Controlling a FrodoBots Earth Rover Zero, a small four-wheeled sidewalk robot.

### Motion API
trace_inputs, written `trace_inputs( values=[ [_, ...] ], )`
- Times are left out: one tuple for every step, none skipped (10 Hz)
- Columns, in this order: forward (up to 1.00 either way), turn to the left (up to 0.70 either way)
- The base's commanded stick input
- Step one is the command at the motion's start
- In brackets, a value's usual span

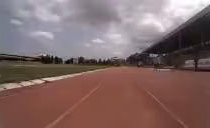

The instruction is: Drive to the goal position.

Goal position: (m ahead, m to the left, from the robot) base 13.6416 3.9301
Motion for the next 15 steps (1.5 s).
trace_inputs(
  values=[
    [0.45,0.0],
    [0.45,0.0],
    [0.45,0.0],
    [0.45,0.0],
    [0.45,0.0],
    [0.45,0.0],
    [0.45,0.0],
    [0.45,0.0],
    [0.45,0.0],
    [0.45,0.0],
    [0.45,0.0],
    [0.45,0.0],
    [0.45,0.0],
    [0.45,0.0],
    [0.45,0.0]
  ],
)
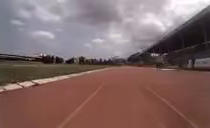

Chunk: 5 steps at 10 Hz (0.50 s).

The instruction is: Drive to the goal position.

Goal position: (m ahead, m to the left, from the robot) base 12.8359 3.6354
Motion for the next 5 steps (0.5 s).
trace_inputs(
  values=[
    [0.45,0.0],
    [0.45,0.0],
    [0.45,0.0],
    [0.45,0.0],
    [0.45,0.0]
  ],
)
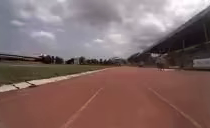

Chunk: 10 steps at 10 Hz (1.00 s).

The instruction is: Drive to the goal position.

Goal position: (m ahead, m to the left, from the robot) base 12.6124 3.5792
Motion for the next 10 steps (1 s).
trace_inputs(
  values=[
    [0.45,0.0],
    [0.45,0.0],
    [0.45,0.0],
    [0.45,0.0],
    [0.45,0.0],
    [0.45,0.0],
    [0.45,0.0],
    [0.45,0.0],
    [0.45,0.0],
    [0.45,0.0]
  ],
)
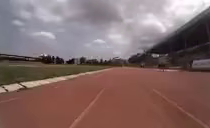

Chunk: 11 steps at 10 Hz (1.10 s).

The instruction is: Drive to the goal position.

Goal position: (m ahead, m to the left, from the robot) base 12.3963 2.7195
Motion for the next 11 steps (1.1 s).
trace_inputs(
  values=[
    [0.45,0.0],
    [0.45,0.0],
    [0.45,0.0],
    [0.45,0.0],
    [0.45,0.0],
    [0.45,0.0],
    [0.45,0.0],
    [0.45,0.0],
    [0.45,0.0],
    [0.45,0.0],
    [0.45,0.0]
  ],
)
